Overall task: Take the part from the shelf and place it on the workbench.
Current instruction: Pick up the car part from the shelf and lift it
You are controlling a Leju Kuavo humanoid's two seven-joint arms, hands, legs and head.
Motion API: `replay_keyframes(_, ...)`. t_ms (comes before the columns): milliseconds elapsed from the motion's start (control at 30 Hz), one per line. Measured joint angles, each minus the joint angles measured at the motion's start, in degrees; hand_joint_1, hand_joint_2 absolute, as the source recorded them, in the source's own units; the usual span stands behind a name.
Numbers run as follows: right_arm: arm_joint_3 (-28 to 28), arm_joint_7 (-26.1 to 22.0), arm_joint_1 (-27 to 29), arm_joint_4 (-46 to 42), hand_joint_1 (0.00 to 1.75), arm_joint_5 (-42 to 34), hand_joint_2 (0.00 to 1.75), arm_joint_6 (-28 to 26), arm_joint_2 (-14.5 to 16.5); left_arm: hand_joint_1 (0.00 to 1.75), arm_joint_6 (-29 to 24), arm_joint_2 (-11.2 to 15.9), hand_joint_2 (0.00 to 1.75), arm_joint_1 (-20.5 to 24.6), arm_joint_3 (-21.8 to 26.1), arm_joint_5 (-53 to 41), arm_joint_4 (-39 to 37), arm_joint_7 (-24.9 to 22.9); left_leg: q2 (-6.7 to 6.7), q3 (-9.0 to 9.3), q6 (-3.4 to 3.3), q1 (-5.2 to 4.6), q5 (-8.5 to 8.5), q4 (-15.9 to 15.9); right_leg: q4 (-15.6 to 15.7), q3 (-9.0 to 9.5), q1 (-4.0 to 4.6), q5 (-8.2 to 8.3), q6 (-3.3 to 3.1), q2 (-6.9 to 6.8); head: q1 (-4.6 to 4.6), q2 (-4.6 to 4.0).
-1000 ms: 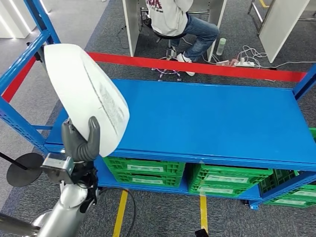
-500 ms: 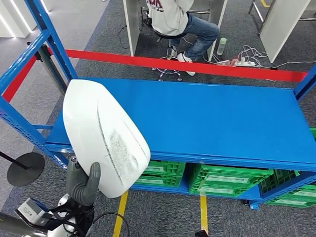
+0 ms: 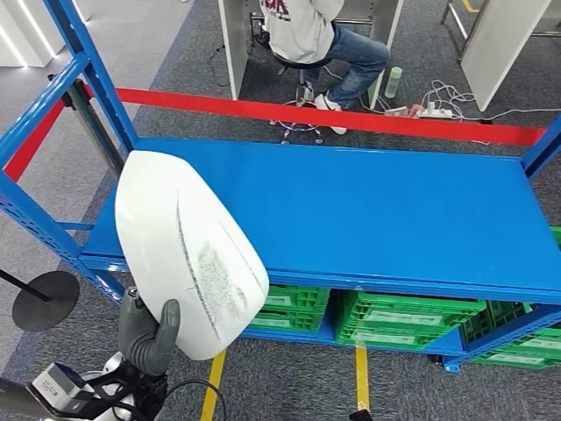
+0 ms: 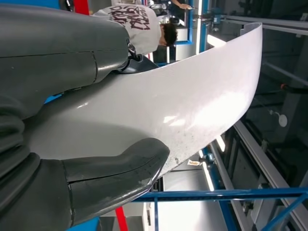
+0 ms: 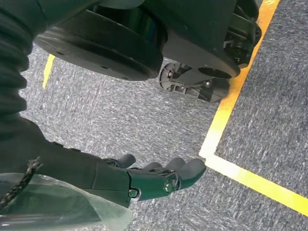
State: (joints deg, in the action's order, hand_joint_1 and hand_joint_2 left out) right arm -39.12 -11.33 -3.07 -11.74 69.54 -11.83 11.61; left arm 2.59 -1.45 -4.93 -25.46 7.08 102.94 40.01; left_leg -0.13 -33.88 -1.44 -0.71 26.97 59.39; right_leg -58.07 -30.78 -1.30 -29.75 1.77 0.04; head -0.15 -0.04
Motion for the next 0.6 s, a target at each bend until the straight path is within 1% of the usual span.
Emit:
replay_keyframes(100, 0.0, 1.0, 0.0, 0.0, 0.0, 0.5, 1.75, -1.2, 0.0, 1.75, 0.4, -0.1, 1.75, -0.1, 0.2, 0.3, 0.0, 0.0, 0.0, -0.08, -0.29, -0.12, 0.16, 0.2, 0.1, 0.03, -0.13, 0.02, 0.24, 0.0, -0.01, 0.0)
replay_keyframes(167, 0.0, 1.5, 0.0, 0.0, 0.0, 0.9, 1.75, -1.9, 0.0, 1.75, 0.5, -0.2, 1.75, -0.1, 0.4, 0.5, 0.2, 0.0, 0.0, 0.01, -0.62, -0.1, 0.06, -0.1, 0.4, 0.2, -0.11, 0.09, 0.62, -0.01, -0.01, 0.0)
replay_keyframes(200, 0.0, 1.8, 0.0, 0.0, 0.0, 1.0, 1.75, -2.1, 0.0, 1.75, 0.7, -0.3, 1.75, -0.1, 0.4, 0.7, 0.3, 0.0, 0.04, 0.25, -0.85, 0.05, -0.16, -0.6, 0.3, 0.15, -0.07, -0.1, 0.78, -0.02, 0.0, 0.0)
replay_keyframes(233, 0.0, 2.2, -0.1, 0.0, 0.0, 1.1, 1.75, -2.4, 0.0, 1.75, 1.0, -0.3, 1.75, -0.1, 0.4, 1.0, 0.4, -0.3, 0.08, 0.52, -1.1, 0.25, -0.41, -1.1, -0.4, -0.23, 0.0, -0.74, 0.88, -0.02, 0.08, 0.0)
replay_keyframes(267, 0.0, 3.0, -0.1, 0.0, 0.0, 1.4, 1.75, -2.9, 0.0, 1.75, 1.4, -0.4, 1.75, -0.1, 0.4, 1.5, 0.5, -0.7, 0.13, 0.76, -1.32, 0.46, -0.66, -1.6, -2.3, -1.14, 0.07, -1.94, 0.94, -0.03, 0.18, 0.0)
replay_keyframes(300, 0.0, 4.3, -0.1, 0.0, 0.0, 1.7, 1.75, -3.5, 0.0, 1.75, 1.9, -0.6, 1.75, -0.2, 0.5, 2.0, 0.5, -1.5, 0.18, 0.88, -1.43, 0.57, -0.78, -1.8, -5.3, -2.68, 0.05, -3.61, 0.95, -0.03, 0.26, 0.0)
replay_keyframes(333, 0.0, 5.9, -0.2, 0.0, 0.0, 2.1, 1.75, -4.3, 0.0, 1.75, 2.4, -0.6, 1.75, -0.3, 0.5, 2.5, 0.4, -2.3, 0.22, 0.87, -1.49, 0.61, -0.79, -1.9, -9.1, -4.52, 0.06, -5.36, 1.01, -0.05, 0.32, 0.0)
replay_keyframes(367, 0.0, 7.8, -0.5, 0.0, 0.0, 2.7, 1.75, -5.1, 0.0, 1.75, 2.7, -0.7, 1.75, -0.4, 0.5, 2.8, 0.4, -3.1, 0.28, 0.86, -1.5, 0.61, -0.78, -1.9, -12.5, -6.18, 0.06, -6.57, 1.12, -0.07, 0.32, 0.0)
replay_keyframes(400, 0.1, 9.6, -0.7, 0.0, 0.0, 3.2, 1.75, -5.7, 0.0, 1.75, 2.9, -0.7, 1.75, -0.4, 0.5, 3.0, 0.3, -3.8, 0.34, 0.87, -1.47, 0.61, -0.74, -1.9, -14.5, -7.12, 0.03, -6.8, 1.21, -0.1, 0.3, 0.0)
replay_keyframes(433, 0.3, 11.2, -1.0, 0.0, 0.0, 3.8, 1.75, -6.1, 0.1, 1.75, 3.2, -0.8, 1.75, -0.5, 0.5, 3.2, 0.1, -4.3, 0.37, 0.91, -1.4, 0.63, -0.69, -1.8, -14.3, -7.03, -0.04, -5.89, 1.28, -0.17, 0.29, 0.0)
replay_keyframes(467, 0.4, 12.8, -1.2, 0.0, 0.0, 4.4, 1.75, -6.5, 0.1, 1.75, 3.4, -0.8, 1.75, -0.5, 0.5, 3.4, 0.0, -4.5, 0.33, 0.98, -1.26, 0.68, -0.61, -1.7, -11.8, -5.85, -0.15, -4.02, 1.31, -0.23, 0.3, 0.0)
replay_keyframes(500, 0.6, 14.2, -1.3, 0.0, 0.0, 4.8, 1.75, -6.9, 0.1, 1.75, 3.7, -0.9, 1.75, -0.5, 0.4, 3.5, -0.1, -4.7, 0.25, 1.04, -1.03, 0.74, -0.47, -1.6, -8.0, -4.06, -0.3, -1.9, 1.33, -0.29, 0.31, 0.0)
replay_keyframes(533, 0.7, 15.5, -1.3, 0.0, 0.0, 5.1, 1.75, -7.2, 0.1, 1.75, 3.9, -0.9, 1.75, -0.5, 0.5, 3.7, -0.1, -4.8, 0.16, 0.99, -0.69, 0.67, -0.29, -1.3, -4.4, -2.35, -0.34, -0.49, 1.32, -0.32, 0.36, 0.0)
replay_keyframes(567, 0.7, 16.6, -1.4, 0.0, 0.0, 5.3, 1.75, -7.6, 0.2, 1.75, 3.9, -1.0, 1.75, -0.5, 0.5, 3.7, -0.2, -5.0, 0.08, 0.85, -0.31, 0.59, -0.17, -1.0, -1.8, -1.02, -0.35, 0.21, 1.11, -0.27, 0.36, 0.0)
replay_keyframes(600, 0.8, 17.5, -1.4, 0.0, 0.0, 5.3, 1.75, -8.0, 0.2, 1.75, 3.9, -1.0, 1.75, -0.6, 0.5, 3.6, -0.2, -5.1, 0.06, 0.69, 0.07, 0.49, -0.12, -0.8, -0.4, -0.35, -0.29, 0.25, 0.84, -0.18, 0.31, 0.0)
